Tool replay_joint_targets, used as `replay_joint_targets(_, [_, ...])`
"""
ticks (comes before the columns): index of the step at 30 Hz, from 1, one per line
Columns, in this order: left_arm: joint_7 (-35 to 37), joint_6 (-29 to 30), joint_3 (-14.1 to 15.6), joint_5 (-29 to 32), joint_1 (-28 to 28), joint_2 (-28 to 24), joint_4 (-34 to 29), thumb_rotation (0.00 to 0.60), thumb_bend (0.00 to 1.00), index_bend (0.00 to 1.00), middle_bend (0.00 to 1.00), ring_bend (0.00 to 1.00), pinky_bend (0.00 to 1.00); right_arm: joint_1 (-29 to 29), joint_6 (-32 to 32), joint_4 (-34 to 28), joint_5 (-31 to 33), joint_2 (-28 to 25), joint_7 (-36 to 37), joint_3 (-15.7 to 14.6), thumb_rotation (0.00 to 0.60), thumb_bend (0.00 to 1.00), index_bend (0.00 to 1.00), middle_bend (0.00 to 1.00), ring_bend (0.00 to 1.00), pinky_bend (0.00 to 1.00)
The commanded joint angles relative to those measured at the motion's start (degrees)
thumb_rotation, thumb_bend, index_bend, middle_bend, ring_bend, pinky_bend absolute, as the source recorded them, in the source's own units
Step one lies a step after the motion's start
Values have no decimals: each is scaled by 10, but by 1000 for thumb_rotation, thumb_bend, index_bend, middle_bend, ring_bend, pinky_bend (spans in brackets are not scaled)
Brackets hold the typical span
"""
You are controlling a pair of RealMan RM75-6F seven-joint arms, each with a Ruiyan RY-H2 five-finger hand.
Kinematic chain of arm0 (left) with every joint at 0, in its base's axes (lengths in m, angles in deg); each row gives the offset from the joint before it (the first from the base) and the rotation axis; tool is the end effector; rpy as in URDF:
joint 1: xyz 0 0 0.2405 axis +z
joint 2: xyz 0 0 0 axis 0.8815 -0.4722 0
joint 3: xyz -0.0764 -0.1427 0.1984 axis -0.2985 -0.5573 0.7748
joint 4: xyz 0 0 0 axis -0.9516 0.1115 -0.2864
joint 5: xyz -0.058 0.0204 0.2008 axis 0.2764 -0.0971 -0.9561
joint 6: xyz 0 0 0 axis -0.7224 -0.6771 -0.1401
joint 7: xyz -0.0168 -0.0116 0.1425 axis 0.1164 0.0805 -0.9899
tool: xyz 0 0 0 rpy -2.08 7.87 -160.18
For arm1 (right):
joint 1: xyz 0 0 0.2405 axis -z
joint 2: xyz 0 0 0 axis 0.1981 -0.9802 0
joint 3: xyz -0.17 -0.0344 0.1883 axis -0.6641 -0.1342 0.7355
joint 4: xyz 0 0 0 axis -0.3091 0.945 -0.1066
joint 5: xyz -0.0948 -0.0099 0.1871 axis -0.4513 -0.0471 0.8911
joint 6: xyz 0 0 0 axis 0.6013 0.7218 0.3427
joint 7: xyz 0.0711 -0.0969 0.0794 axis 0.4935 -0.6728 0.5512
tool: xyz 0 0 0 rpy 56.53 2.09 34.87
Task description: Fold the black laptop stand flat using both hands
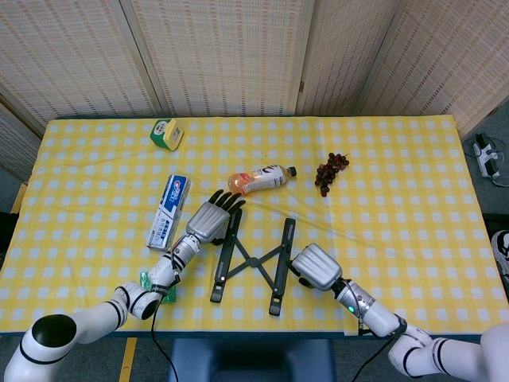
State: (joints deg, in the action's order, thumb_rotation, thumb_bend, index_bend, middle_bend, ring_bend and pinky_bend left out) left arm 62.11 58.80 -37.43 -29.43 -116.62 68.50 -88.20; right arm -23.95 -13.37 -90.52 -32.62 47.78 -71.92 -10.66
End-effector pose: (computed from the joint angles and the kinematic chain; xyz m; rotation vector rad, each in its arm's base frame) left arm -0.1146 0.4021 -0.0939 -2.0690 -0.7076 -0.9002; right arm -0.1929 -0.2785 -0.0418 2.2117 -0.6376 0.9299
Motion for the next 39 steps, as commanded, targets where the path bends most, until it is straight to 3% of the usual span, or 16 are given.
replay_joint_targets(1, [0, -1, 0, 2, -1, 0, -1, 600, 196, 0, 0, 0, 0, -4, -3, 17, -1, 12, 7, -2, 600, 262, 677, 793, 819, 726])
replay_joint_targets(39, [36, -9, -9, 39, 1, -5, -78, 600, 197, 7, 0, 0, 0, -42, 52, 169, -42, 141, 57, 2, 600, 261, 683, 794, 819, 726])
